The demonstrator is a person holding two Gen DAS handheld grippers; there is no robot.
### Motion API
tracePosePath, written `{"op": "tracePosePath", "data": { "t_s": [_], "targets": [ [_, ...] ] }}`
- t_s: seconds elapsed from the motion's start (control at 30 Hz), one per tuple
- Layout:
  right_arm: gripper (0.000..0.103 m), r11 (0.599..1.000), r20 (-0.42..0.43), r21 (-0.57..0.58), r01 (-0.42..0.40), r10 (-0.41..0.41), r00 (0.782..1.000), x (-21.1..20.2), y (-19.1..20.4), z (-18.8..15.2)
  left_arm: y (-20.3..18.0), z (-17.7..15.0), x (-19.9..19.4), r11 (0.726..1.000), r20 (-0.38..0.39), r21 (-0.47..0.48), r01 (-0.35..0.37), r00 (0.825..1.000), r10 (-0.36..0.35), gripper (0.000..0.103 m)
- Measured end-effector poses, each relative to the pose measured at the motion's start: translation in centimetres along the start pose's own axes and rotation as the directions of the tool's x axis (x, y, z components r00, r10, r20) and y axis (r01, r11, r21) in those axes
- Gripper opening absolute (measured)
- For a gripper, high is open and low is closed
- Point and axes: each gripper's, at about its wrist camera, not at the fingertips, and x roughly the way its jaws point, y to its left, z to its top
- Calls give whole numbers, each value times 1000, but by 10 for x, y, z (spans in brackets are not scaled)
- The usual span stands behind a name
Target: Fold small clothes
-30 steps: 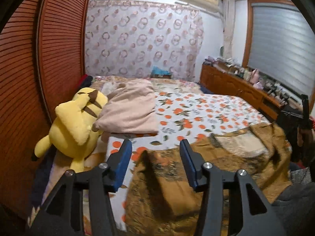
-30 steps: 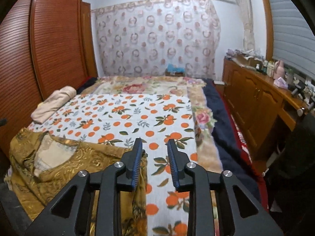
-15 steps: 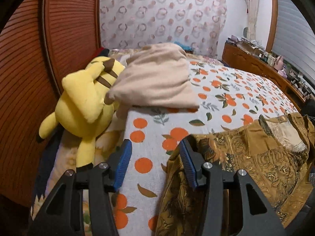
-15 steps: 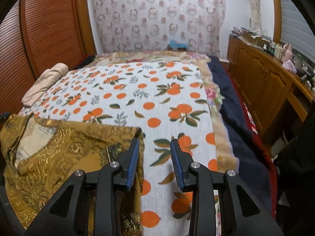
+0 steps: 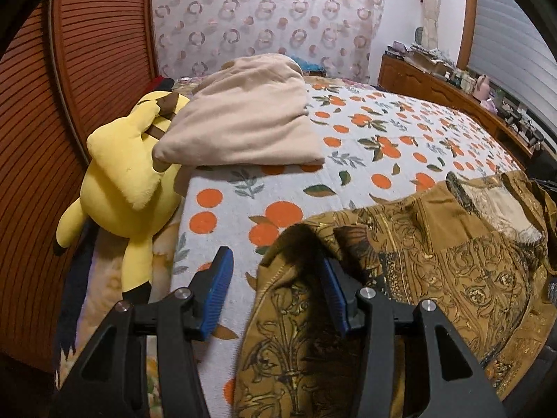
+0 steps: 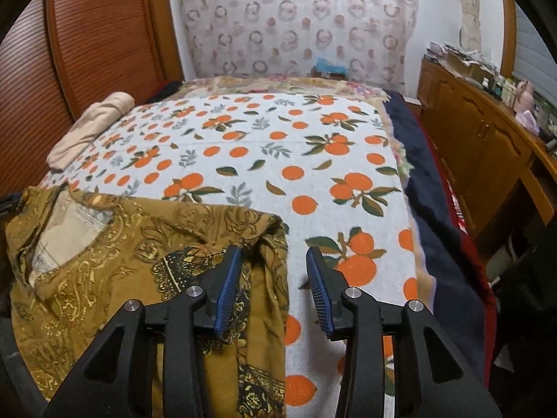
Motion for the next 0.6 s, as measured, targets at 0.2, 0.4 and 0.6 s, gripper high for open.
{"op": "tracePosePath", "data": {
  "t_s": [0.2,0.4,0.6],
  "targets": [
    [47,999,-35,21,25,-24,999,5,-8,-5,-3,-2,1,1000,1,4,-5,1000,5,49],
    [47,999,-40,-13,-41,40,998,5,7,-5,-8,-6,-2,1000,1,16,14,1000,-14,49],
    [26,996,-53,-40,-84,82,995,8,16,-4,-11,-7,-5,999,3,28,44,999,-44,37]
  ]
}}
